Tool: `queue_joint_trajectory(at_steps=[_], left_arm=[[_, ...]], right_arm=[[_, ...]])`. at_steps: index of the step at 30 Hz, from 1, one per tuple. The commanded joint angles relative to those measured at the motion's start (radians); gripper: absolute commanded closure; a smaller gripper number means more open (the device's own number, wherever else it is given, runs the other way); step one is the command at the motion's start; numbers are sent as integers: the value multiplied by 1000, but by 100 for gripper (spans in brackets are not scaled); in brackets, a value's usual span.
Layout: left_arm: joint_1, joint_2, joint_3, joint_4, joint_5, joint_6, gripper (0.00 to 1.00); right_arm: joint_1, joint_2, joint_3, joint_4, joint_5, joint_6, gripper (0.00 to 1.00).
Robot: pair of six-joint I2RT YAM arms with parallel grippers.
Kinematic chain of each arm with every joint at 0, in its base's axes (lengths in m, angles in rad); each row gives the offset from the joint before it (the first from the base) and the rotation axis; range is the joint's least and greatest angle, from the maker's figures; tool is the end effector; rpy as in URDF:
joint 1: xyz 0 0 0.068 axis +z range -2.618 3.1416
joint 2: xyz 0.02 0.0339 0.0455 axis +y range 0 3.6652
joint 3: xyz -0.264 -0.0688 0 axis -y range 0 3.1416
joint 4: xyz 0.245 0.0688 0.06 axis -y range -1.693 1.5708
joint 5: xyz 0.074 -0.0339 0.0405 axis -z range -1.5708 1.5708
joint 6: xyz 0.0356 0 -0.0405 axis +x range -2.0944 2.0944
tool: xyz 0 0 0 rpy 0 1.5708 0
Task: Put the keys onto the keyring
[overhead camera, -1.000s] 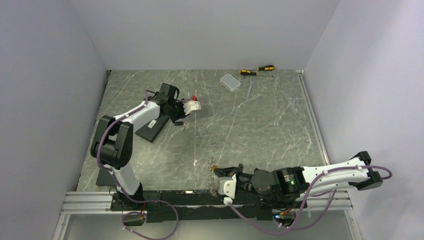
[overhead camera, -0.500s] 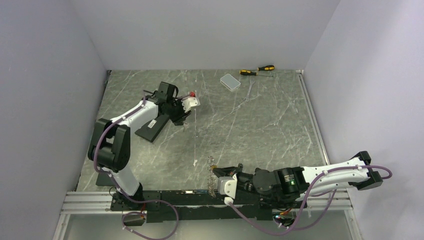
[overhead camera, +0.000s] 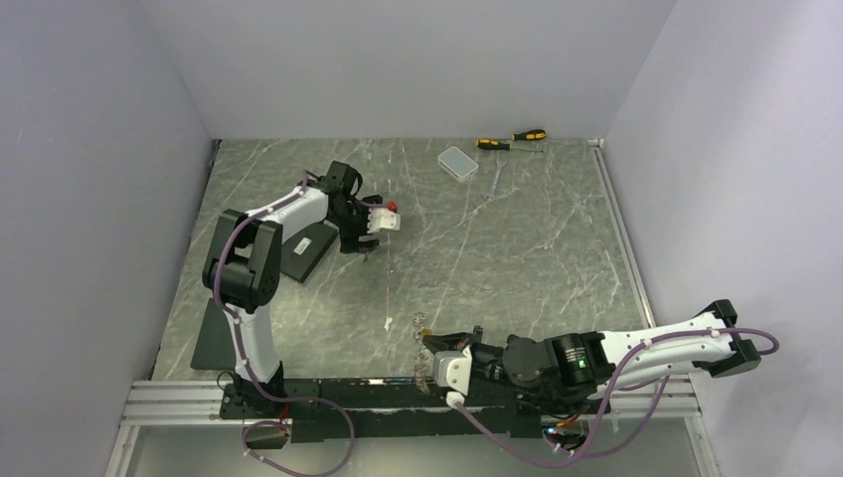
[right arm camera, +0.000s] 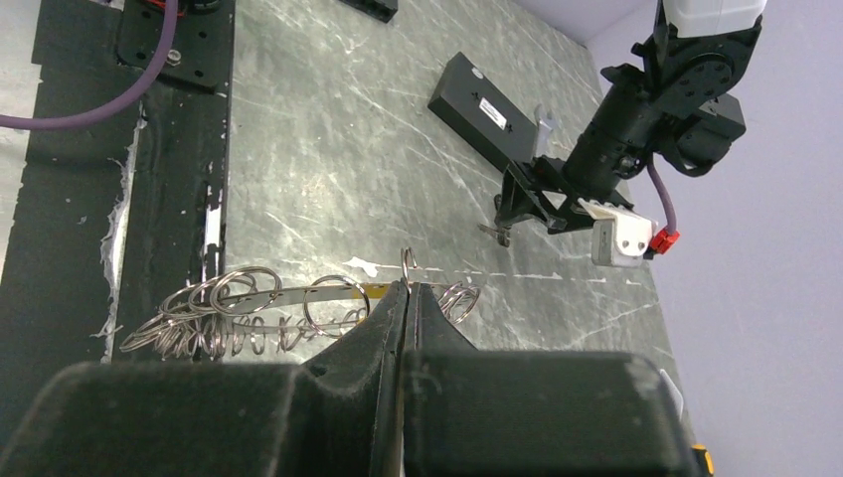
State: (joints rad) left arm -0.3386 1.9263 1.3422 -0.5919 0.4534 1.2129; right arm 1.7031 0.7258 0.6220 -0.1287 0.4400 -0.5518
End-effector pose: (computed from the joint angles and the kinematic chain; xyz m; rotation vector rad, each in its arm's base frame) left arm 0.3628 -0.1443 0.1781 1.8913 1.7583 -0.3206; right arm -0.0082 0.1762 0.2985 -1.4677 1.0443 0.4309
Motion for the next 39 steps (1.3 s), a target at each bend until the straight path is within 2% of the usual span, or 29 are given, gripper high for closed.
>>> queue_joint_trajectory(at_steps=[1, 7, 16, 20, 27, 29, 32, 39], left_arm=[[7, 9, 47, -42, 58, 94, 14], [16, 64, 126, -146, 86, 153, 22], [18, 85, 89, -137, 64, 185, 28], [19, 120, 131, -177, 96, 168, 33], [19, 183, 198, -271, 86, 203, 34], [19, 190, 201, -280, 84, 208, 37], [18, 208, 216, -304, 70, 215, 60], [15, 208, 202, -289, 50, 211, 64]], right_arm=[[12, -19, 34, 37, 25, 18, 100], [12, -43, 17, 39, 32, 7, 100], [12, -71, 4, 41, 34, 6, 100], [12, -54, 5, 25, 37, 2, 100], [12, -52, 3, 34, 41, 17, 100], [12, -52, 1, 38, 40, 19, 100], [12, -54, -3, 40, 38, 16, 100], [12, -73, -5, 40, 42, 12, 100]])
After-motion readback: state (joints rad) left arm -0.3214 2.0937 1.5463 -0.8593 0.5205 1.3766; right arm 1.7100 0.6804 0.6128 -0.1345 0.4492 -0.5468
